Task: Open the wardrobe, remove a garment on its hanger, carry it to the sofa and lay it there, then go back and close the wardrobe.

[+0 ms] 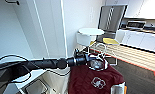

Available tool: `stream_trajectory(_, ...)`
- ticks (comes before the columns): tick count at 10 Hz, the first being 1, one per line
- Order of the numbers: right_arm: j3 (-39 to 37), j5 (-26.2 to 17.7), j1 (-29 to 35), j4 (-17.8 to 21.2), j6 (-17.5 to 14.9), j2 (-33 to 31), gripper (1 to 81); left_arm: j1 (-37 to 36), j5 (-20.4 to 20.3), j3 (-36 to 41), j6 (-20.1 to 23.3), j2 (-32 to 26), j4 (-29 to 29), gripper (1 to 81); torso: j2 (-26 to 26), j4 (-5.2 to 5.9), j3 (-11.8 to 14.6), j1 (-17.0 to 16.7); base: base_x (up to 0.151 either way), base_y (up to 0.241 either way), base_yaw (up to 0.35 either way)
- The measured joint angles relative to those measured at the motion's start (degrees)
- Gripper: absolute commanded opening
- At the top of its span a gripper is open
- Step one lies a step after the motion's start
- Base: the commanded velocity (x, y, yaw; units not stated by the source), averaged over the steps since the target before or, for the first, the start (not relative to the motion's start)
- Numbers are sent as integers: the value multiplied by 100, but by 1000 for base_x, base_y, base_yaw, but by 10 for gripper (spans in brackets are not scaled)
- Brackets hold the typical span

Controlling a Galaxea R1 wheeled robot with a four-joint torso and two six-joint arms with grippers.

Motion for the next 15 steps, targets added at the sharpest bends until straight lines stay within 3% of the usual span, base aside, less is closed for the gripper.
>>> stream_trajectory(2,-4,0,32,0,-11,-30,811,0,-71,7,2,-49,2,10,-2,240,0,-8,0,0,-377)
stream_trajectory(15,-4,-6,22,-2,0,-20,811,0,34,11,2,-18,22,10,-2,240,0,-6,0,0,-378)
